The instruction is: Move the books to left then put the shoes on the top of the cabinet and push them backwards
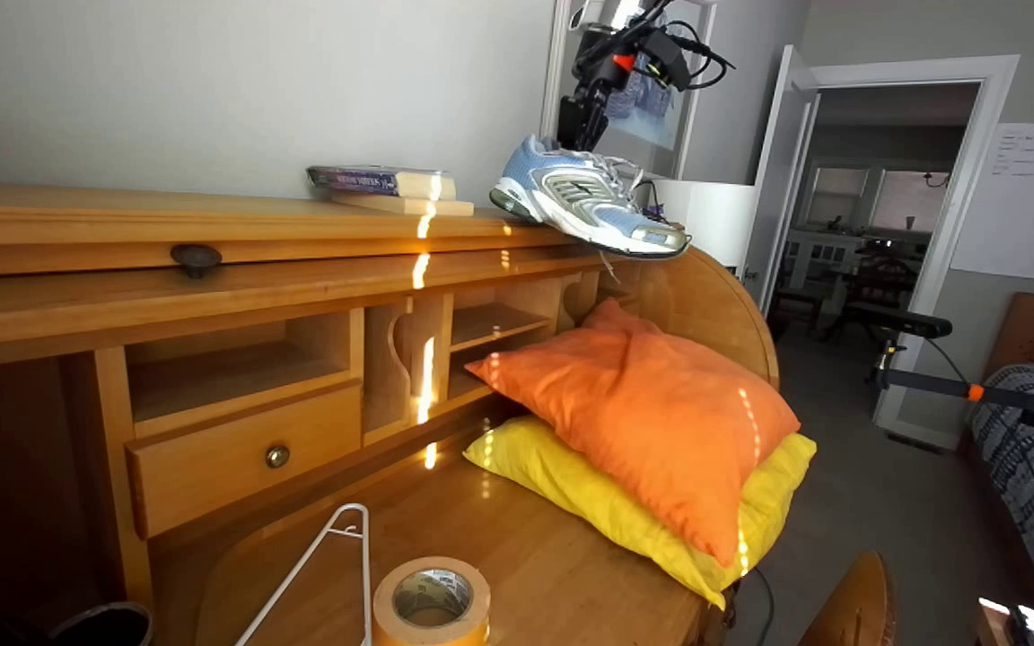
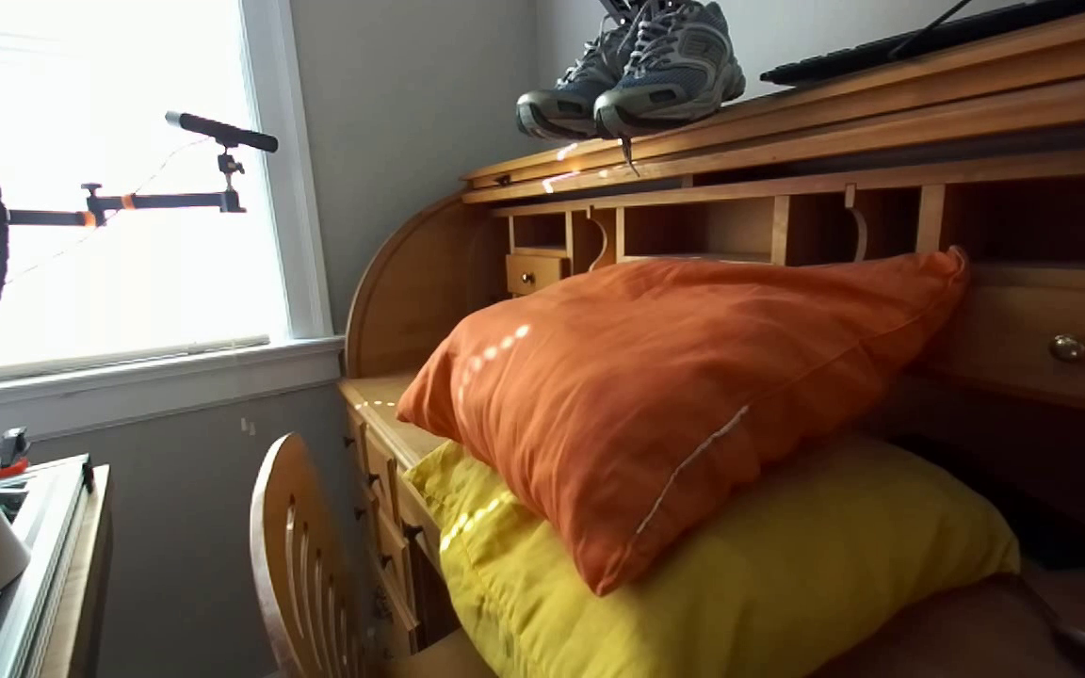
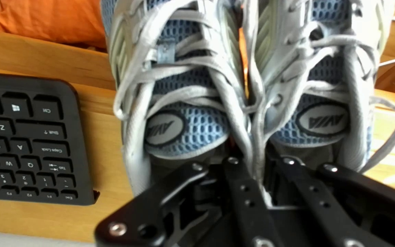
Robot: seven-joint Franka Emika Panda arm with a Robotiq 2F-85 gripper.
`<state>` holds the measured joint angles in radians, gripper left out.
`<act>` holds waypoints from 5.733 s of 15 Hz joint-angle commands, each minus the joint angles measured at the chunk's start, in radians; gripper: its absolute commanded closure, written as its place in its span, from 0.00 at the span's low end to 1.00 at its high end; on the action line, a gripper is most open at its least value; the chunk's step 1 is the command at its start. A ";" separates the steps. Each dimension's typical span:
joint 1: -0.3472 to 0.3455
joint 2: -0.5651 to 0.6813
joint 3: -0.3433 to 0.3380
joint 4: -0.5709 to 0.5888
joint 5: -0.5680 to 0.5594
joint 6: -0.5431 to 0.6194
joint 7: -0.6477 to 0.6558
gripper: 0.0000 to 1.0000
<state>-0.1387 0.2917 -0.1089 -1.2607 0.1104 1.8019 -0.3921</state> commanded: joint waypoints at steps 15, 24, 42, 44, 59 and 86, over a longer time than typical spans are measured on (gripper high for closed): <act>-0.044 0.244 0.004 0.397 -0.020 -0.042 0.112 0.96; -0.037 0.355 0.001 0.530 0.000 -0.078 0.129 0.57; -0.038 0.389 0.028 0.572 0.035 -0.022 0.115 0.69; -0.041 0.393 0.035 0.585 0.047 -0.012 0.117 0.85; -0.053 0.445 0.049 0.663 0.065 0.010 0.143 0.96; -0.044 0.368 0.059 0.685 0.048 -0.011 0.267 0.00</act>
<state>-0.1799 0.7020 -0.0496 -0.5639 0.1484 1.8644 -0.1753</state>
